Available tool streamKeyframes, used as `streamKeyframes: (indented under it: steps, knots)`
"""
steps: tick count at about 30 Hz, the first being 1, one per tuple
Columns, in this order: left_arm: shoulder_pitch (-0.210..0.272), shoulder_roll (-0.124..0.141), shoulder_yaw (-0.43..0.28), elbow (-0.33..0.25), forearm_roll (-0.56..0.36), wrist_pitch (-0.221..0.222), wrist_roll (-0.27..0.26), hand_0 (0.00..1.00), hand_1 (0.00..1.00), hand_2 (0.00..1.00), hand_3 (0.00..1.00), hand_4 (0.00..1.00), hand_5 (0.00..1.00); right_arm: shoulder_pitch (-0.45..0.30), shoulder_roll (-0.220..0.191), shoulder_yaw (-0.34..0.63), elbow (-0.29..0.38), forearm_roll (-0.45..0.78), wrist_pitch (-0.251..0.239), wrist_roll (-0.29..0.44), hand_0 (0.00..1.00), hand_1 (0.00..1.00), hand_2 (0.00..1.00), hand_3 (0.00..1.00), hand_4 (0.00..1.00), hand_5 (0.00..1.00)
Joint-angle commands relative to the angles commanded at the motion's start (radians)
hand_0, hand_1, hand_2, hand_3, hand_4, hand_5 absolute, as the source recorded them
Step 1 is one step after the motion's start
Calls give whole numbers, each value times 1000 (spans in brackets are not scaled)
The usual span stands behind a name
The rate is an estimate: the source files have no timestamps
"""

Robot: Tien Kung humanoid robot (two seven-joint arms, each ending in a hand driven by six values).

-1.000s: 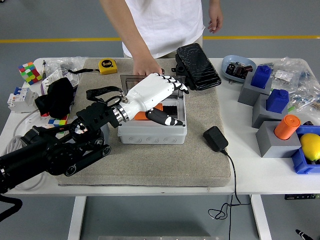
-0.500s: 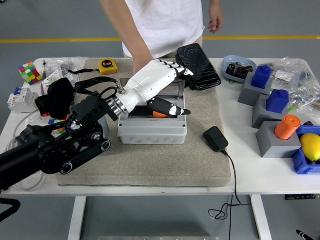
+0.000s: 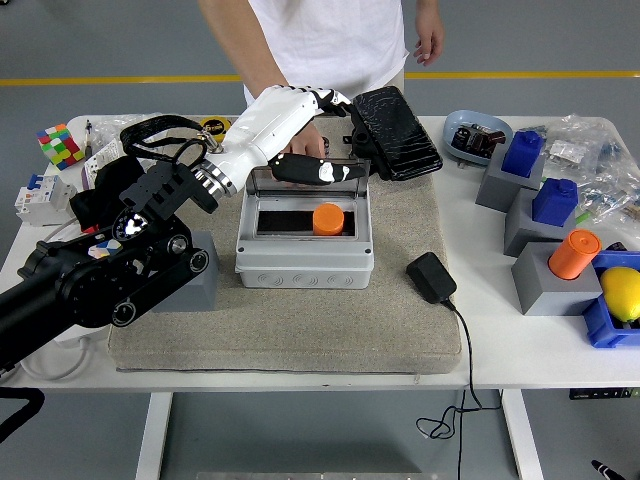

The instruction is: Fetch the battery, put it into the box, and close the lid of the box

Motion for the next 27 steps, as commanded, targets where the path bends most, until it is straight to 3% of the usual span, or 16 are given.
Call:
streamKeyframes:
  steps: [8,10,11,16,17,27]
  knots:
    - [19,17,36,23,-38,-58,53,654,719,720,722,998,792,0,-1,3,3,-4,-2,0,661,631,636,542,937,450]
    - [30,30,43,10,-49,-60,55,654,719,720,722,998,792,-1,-2,5,3,-6,-2,0,661,631,636,542,937,450]
    - [35,36,45,3,-49,-61,56,582,668,666,693,998,802,-2,-3,6,4,-6,-2,-1,660,631,636,543,937,450]
    - [74,64,39,-49,-51,-68,64,582,668,666,693,998,802,-4,-4,8,4,-8,0,-1,660,631,636,543,937,450]
    - [81,69,37,-60,-51,-69,65,504,550,561,669,998,841,-4,-4,8,4,-8,0,-1,660,631,635,542,937,450]
    - [137,109,40,-164,-53,-73,75,479,508,538,655,998,844,-3,-3,17,8,-15,-2,1,661,630,634,542,937,451]
